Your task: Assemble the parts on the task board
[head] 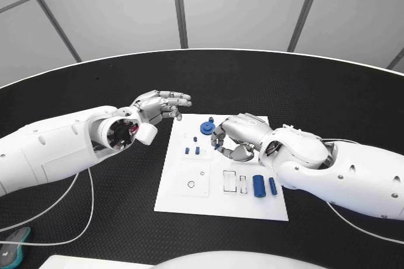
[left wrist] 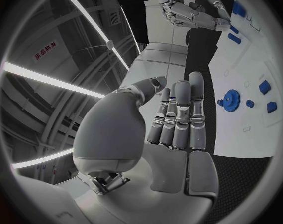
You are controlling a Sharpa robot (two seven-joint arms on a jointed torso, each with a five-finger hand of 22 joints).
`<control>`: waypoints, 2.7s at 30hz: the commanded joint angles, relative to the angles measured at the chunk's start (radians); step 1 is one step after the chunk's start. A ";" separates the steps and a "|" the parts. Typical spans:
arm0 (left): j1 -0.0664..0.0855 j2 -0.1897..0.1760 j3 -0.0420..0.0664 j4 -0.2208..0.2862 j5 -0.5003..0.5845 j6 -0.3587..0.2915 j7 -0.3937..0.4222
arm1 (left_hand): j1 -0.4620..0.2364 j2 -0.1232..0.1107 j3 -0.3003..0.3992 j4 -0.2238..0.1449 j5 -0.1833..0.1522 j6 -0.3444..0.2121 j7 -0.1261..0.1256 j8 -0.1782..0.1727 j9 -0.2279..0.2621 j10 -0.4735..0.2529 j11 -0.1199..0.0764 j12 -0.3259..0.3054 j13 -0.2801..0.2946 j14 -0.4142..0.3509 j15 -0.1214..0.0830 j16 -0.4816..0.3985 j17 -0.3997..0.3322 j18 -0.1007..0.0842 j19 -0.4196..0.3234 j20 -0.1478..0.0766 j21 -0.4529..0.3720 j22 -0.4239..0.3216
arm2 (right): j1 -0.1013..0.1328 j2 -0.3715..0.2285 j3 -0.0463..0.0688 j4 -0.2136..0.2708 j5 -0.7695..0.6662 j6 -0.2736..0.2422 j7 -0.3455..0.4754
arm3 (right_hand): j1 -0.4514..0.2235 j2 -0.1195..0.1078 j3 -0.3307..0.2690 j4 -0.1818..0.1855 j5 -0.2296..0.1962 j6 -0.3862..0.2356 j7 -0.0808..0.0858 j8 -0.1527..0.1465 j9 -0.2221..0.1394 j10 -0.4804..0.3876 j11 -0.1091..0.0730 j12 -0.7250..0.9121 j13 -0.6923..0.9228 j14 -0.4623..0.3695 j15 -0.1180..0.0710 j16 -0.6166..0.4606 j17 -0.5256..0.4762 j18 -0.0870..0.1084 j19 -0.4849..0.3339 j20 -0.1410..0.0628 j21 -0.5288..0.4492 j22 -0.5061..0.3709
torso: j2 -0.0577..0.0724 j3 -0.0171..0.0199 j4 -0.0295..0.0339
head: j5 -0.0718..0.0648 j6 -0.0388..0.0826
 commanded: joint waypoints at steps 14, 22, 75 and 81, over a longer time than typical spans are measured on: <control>0.000 0.047 0.000 -0.032 0.000 0.018 0.003 | 0.004 0.010 -0.008 0.002 -0.001 -0.002 0.003 -0.002 -0.001 -0.009 0.003 0.006 0.002 -0.008 0.000 -0.006 -0.002 0.016 -0.007 0.003 -0.008 -0.003 | -0.076 0.099 -0.014 -0.076 0.000 0.029 0.027 | -0.010 0.004 -0.003 -0.001 0.012 0.003 0.003 0.003 0.003 0.007 0.003 -0.006 -0.001 0.060 -0.007 0.005 0.038 -0.013 0.039 -0.007 -0.005 0.128 | 0.004 0.0001 -0.0013 | 0.107 -0.036; 0.000 0.054 0.000 -0.030 0.000 0.019 0.003 | 0.005 0.011 -0.008 0.002 0.000 -0.002 0.003 -0.002 -0.002 -0.009 0.003 0.007 0.003 -0.008 0.000 -0.006 -0.003 0.016 -0.008 0.004 -0.009 -0.003 | -0.098 0.118 -0.018 -0.102 0.000 0.037 0.033 | -0.010 0.004 -0.003 -0.001 0.013 0.003 0.003 0.003 0.003 0.007 0.003 -0.007 -0.001 0.060 -0.007 0.005 0.038 -0.012 0.039 -0.007 -0.006 0.128 | 0.004 0.0010 -0.0009 | 0.118 -0.046; 0.001 0.053 0.000 -0.024 0.000 0.030 -0.011 | 0.004 0.013 -0.012 0.004 0.000 -0.003 0.003 -0.002 -0.002 -0.012 0.004 0.009 0.004 -0.010 0.001 -0.005 -0.004 0.016 -0.009 0.005 -0.011 -0.004 | -0.109 0.174 -0.021 -0.172 0.000 0.058 0.028 | -0.012 0.007 -0.002 -0.002 0.020 0.000 0.004 0.001 0.005 0.007 0.004 -0.011 -0.002 0.060 -0.006 0.006 0.039 -0.012 0.038 -0.007 -0.010 0.126 | 0.002 0.0015 -0.0025 | 0.124 -0.064; 0.001 0.052 0.000 -0.024 0.000 0.031 -0.012 | 0.004 0.013 -0.012 0.004 0.000 -0.003 0.003 -0.002 -0.002 -0.012 0.004 0.009 0.004 -0.010 0.001 -0.005 -0.004 0.016 -0.009 0.005 -0.011 -0.004 | -0.109 0.176 -0.022 -0.173 0.000 0.073 0.030 | -0.013 0.007 -0.002 -0.002 0.021 -0.001 0.005 0.000 0.005 0.007 0.005 -0.011 -0.002 0.060 -0.006 0.006 0.039 -0.012 0.038 -0.007 -0.010 0.126 | 0.002 0.0015 -0.0027 | 0.125 -0.066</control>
